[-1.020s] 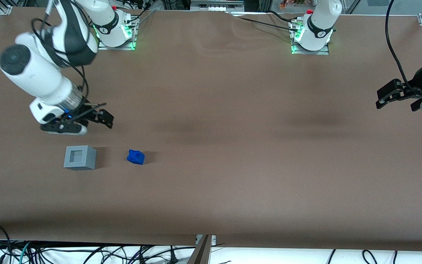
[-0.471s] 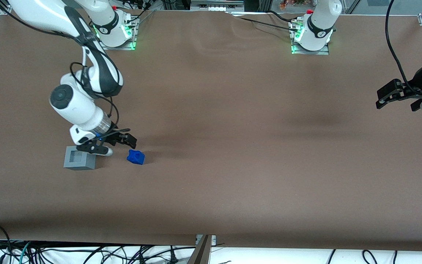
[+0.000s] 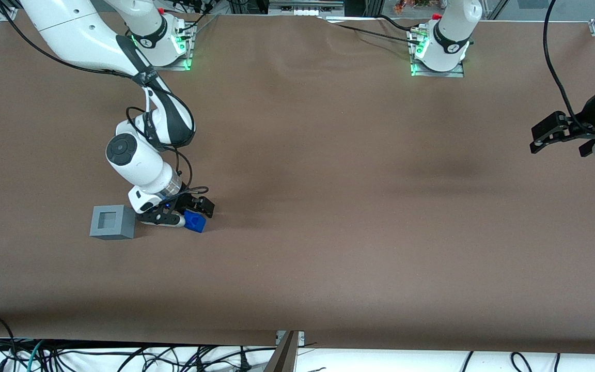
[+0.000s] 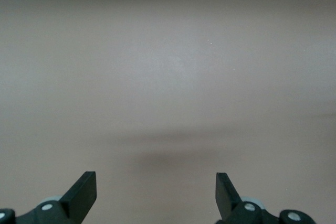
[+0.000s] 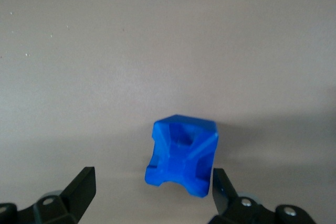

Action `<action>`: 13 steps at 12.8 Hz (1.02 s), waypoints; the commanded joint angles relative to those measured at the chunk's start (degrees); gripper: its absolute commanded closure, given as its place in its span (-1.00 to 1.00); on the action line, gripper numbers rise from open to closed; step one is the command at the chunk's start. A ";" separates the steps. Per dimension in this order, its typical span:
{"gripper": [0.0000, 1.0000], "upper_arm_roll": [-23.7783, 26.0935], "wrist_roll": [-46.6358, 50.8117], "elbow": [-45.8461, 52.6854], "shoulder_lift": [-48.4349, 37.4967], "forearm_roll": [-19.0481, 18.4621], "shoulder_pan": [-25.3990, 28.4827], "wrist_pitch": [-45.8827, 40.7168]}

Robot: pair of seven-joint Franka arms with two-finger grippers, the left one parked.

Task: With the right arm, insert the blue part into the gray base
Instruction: 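Close the right gripper on the blue part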

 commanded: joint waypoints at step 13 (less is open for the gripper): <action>-0.90 -2.10 2.25 5.12 4.42 -4.93 0.79 -0.64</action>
